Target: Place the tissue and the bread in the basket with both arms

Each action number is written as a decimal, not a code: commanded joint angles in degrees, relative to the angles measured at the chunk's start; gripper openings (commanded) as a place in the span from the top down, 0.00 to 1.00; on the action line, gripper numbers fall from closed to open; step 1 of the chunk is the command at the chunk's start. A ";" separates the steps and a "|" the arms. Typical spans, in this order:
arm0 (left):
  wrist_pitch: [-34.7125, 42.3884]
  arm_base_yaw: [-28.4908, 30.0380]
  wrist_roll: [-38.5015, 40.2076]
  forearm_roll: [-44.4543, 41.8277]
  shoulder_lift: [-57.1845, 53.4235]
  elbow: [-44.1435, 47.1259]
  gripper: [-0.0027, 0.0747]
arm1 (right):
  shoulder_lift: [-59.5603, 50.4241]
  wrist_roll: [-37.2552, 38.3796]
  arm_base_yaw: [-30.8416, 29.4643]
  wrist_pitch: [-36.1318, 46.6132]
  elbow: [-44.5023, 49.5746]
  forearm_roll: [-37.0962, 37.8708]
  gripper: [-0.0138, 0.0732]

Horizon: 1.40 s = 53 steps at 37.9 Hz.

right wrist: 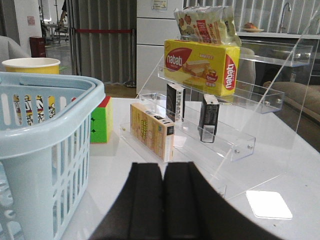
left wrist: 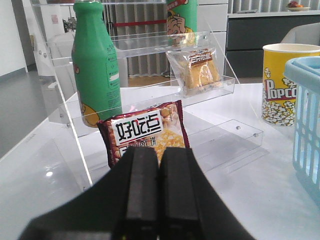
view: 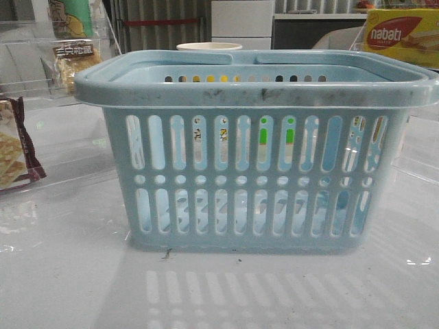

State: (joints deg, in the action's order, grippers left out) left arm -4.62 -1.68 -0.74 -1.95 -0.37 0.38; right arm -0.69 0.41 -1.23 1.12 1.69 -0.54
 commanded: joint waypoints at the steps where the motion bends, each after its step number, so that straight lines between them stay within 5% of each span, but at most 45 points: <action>1: 6.83 -0.49 0.31 -0.05 -1.00 0.06 0.84 | -0.94 -0.41 -0.29 5.23 0.04 -0.12 0.78; 12: 8.81 -0.49 0.74 -0.05 -1.00 -2.63 0.84 | -0.94 -0.41 -0.29 4.15 -2.56 -0.07 0.78; 20: 7.39 -0.49 0.74 -0.05 -0.20 -13.35 0.84 | -0.09 -0.41 -0.29 -3.44 -14.84 -0.07 0.78; 36: -15.98 -0.49 0.74 -0.05 14.68 -39.39 0.84 | 16.51 -0.41 -0.29 -26.37 -42.02 -0.07 0.78; 53: -33.23 -0.49 0.74 -0.05 24.05 -40.90 0.84 | 28.89 -0.41 -0.29 -41.14 -44.25 -0.07 0.78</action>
State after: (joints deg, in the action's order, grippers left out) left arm -39.47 -1.68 -0.63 -1.95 21.95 -38.50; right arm 26.00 0.41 -1.23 -42.47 -40.56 -0.54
